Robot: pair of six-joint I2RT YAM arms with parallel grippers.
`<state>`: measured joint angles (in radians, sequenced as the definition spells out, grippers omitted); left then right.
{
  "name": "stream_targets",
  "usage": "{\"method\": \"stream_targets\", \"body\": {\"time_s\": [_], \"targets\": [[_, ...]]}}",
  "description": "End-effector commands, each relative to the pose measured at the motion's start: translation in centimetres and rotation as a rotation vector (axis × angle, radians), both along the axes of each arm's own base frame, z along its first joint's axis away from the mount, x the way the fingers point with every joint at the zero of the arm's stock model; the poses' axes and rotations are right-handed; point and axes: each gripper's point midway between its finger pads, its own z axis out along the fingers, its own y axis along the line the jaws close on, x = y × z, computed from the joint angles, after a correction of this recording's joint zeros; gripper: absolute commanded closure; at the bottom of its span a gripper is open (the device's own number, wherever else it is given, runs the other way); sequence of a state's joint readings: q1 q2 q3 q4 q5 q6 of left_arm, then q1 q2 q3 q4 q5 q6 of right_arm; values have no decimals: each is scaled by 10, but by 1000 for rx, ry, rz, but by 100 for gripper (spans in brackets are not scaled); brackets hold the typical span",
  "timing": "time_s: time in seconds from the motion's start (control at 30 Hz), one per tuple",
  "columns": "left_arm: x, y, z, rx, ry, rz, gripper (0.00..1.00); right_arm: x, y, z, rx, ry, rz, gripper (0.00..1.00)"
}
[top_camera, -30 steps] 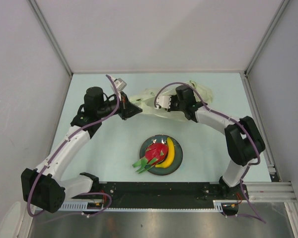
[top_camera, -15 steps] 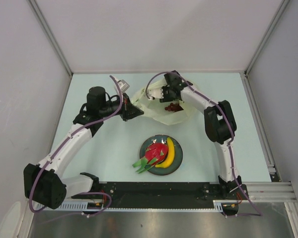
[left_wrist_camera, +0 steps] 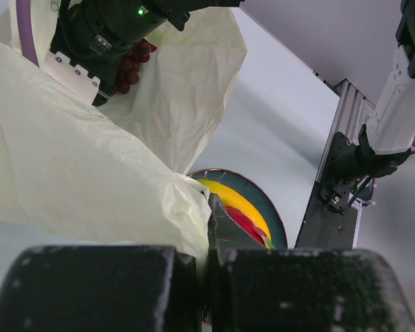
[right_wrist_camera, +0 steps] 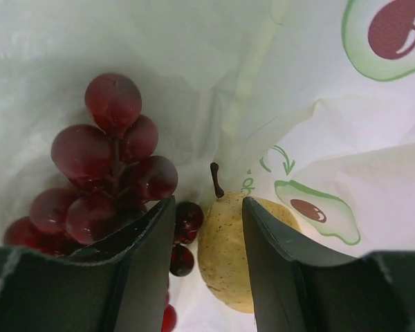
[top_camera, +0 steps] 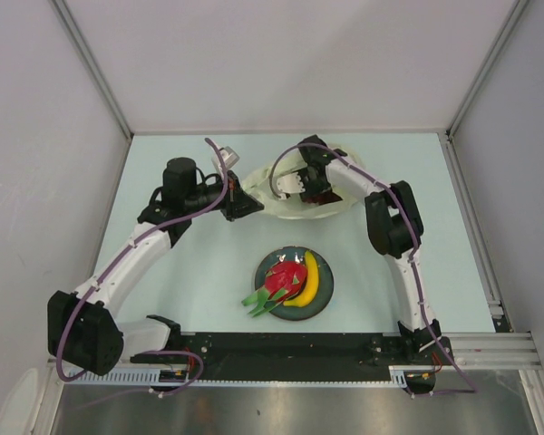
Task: Take the fake fruits out of the plastic bag
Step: Take out the fake fruit from the plastic bag.
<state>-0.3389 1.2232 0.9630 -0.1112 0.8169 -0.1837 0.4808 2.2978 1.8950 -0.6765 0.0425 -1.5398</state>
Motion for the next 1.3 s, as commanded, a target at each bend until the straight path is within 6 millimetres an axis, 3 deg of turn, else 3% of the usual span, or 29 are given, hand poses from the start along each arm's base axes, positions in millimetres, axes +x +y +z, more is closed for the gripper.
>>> {"method": "stream_targets", "body": {"time_s": [0.0, 0.17, 0.27, 0.33, 0.43, 0.47, 0.53, 0.57, 0.6, 0.63, 0.67, 0.73, 0.77, 0.87, 0.9, 1.03, 1.1, 1.27], "targets": [[4, -3, 19, -33, -70, -15, 100, 10, -15, -11, -142, -38, 94, 53], [2, -2, 20, -33, -71, -15, 100, 33, -17, -26, -205, -84, 150, 63], [0, 0, 19, -29, -73, -8, 100, 41, -8, -22, -165, -101, 165, 79], [-1, 1, 17, -28, -69, -6, 100, 43, 2, -16, -104, -114, 163, 98], [-2, 3, 13, -26, -59, 2, 100, 52, 22, 15, 52, -219, 78, 100], [-3, 4, 13, -21, -61, 4, 100, 55, 27, 46, 121, -275, 52, 100], [-2, 6, 9, -6, -59, 15, 100, 52, 38, 79, 302, -303, -15, 100], [-1, 7, 9, -6, -63, 22, 100, 48, 42, 120, 397, -353, -30, 100], [-1, 7, 10, -10, -67, 22, 100, 50, 43, 146, 472, -414, -57, 100], [1, 7, 11, -17, -61, 30, 100, 40, 40, 139, 524, -386, -121, 100], [3, 7, 11, -23, -61, 33, 100, 32, 35, 175, 566, -453, -139, 100], [9, 9, 10, -22, -48, 60, 100, 20, 33, 198, 619, -501, -156, 100], [12, 12, 7, -17, -39, 75, 100, 4, 31, 216, 658, -501, -143, 100], [20, 17, 8, -17, -45, 104, 100, -23, 31, 228, 771, -391, -173, 100], [21, 16, 9, -18, -43, 108, 100, -36, 28, 241, 803, -365, -186, 100], [28, 16, 19, -32, -59, 117, 100, -77, 35, 250, 971, -128, -222, 100], [30, 14, 25, -44, -63, 110, 100, -94, 40, 245, 1045, 8, -307, 100], [39, 9, 41, -81, -86, 100, 100, -132, 66, 247, 1209, 334, -384, 100]]}}
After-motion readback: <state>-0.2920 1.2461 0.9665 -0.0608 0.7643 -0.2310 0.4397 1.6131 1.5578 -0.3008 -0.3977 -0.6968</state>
